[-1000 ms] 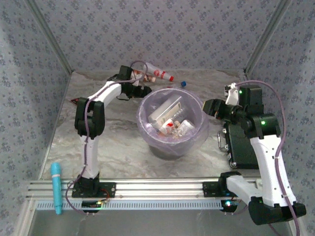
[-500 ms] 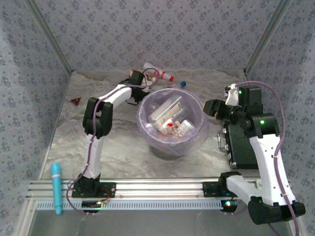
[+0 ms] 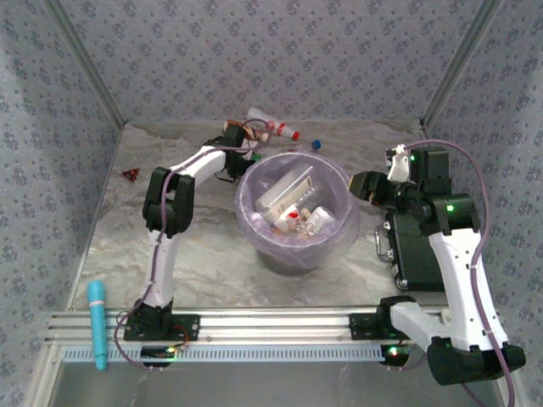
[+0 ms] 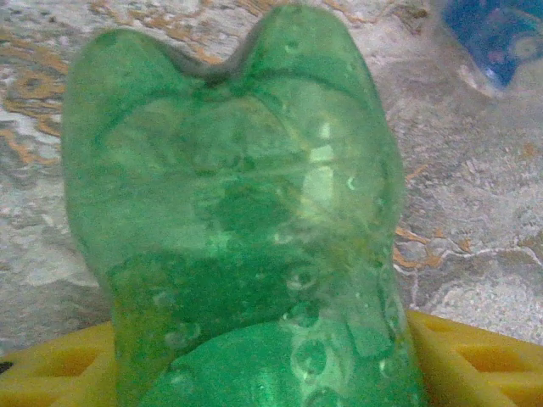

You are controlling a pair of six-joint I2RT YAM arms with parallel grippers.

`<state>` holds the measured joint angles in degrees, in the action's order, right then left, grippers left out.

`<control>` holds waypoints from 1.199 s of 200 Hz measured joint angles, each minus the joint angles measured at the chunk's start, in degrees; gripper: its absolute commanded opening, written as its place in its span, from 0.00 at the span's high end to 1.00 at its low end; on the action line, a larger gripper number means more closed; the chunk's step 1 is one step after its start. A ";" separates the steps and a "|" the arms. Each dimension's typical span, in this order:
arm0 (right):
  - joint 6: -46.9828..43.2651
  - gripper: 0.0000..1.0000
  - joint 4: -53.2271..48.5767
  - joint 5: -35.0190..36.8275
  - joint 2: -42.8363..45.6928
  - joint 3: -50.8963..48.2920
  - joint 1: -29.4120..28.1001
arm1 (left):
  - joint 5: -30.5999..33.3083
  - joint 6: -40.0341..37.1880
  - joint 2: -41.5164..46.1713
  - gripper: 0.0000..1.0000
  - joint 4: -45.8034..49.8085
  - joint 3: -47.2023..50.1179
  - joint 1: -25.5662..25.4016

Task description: Put the plastic bottles in the bin

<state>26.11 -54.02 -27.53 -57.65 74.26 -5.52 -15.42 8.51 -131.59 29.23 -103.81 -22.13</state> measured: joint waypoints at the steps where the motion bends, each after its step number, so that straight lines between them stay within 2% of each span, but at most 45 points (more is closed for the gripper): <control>1: 0.00 0.46 0.00 0.00 0.00 0.00 0.00 | -0.02 0.17 0.00 0.36 -0.15 0.07 0.04; 39: 0.00 0.46 0.02 -0.37 -0.11 0.00 0.04 | -0.37 1.44 0.87 0.41 -2.99 2.23 1.14; 93: 0.00 0.46 0.94 -1.57 -0.66 -0.13 0.04 | 0.70 2.29 2.62 0.51 -5.64 5.14 2.19; 139: 0.13 0.48 1.11 -2.34 -1.07 -0.13 0.04 | 2.86 3.15 6.25 0.54 -5.90 7.02 6.27; 189: 1.11 0.55 1.99 -3.39 -1.07 -0.66 -0.35 | 5.70 2.16 21.27 0.55 -5.62 10.86 7.06; 240: 1.53 0.62 3.04 -3.10 -3.04 -2.47 -2.56 | 5.07 0.33 39.15 0.69 -3.37 11.58 6.58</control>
<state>27.64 -50.98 -30.63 -60.69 71.79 -8.08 -10.35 8.84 -92.44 25.87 -92.23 -15.55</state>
